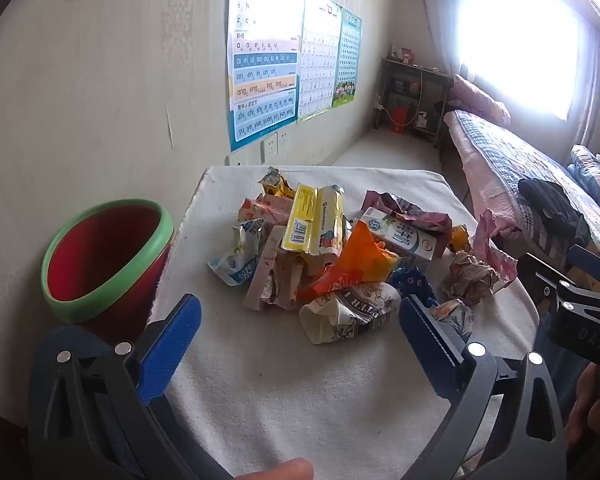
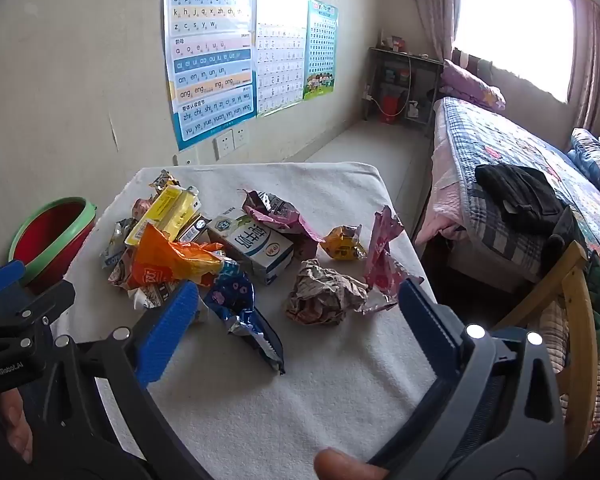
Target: Collect trash
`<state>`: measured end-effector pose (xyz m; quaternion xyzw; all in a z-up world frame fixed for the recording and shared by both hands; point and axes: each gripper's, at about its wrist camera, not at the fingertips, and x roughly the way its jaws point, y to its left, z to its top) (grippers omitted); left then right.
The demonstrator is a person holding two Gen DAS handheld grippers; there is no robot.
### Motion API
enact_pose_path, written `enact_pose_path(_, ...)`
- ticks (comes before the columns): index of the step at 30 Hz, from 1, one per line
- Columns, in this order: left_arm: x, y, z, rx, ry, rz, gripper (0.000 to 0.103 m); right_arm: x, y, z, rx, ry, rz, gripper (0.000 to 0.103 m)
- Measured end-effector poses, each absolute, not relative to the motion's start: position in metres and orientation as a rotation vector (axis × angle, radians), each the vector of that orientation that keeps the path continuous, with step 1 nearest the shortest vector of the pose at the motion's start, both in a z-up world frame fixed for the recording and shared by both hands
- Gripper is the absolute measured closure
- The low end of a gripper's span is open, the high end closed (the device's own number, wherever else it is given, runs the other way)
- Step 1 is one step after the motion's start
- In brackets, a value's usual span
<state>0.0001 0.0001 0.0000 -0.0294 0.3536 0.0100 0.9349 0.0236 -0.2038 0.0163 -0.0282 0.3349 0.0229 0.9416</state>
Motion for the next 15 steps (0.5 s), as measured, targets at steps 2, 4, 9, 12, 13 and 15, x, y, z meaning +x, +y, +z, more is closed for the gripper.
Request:
enact_pose_path(2, 0.0002, 0.0, -0.0001, -0.061, 0.724, 0.019, 0.008, 0.0236, -0.2038, 0.0161, -0.056, 0.684, 0.047, 0.005)
enact_pose_path(4, 0.0001, -0.0005, -0.0003, -0.058, 0.723, 0.018, 0.008, 0.0238, -0.2035, 0.0157, -0.055, 0.685, 0.048, 0.005)
enact_pose_path(9, 0.0001, 0.0003, 0.0, -0.061, 0.724, 0.019, 0.008, 0.0238, -0.2034, 0.0153, -0.054, 0.685, 0.048, 0.005)
enact_pose_path(12, 0.0001, 0.0005, 0.0003, -0.06, 0.724, 0.019, 0.008, 0.024, -0.2033, 0.015, -0.055, 0.686, 0.048, 0.005)
enact_pose_path(13, 0.0001, 0.0005, 0.0004, -0.059, 0.723, 0.019, 0.008, 0.024, -0.2034, 0.015, -0.055, 0.686, 0.048, 0.005)
enact_pose_path(15, 0.0001, 0.0006, 0.0, -0.061, 0.724, 0.019, 0.008, 0.0239, -0.2035, 0.015, -0.055, 0.685, 0.047, 0.005)
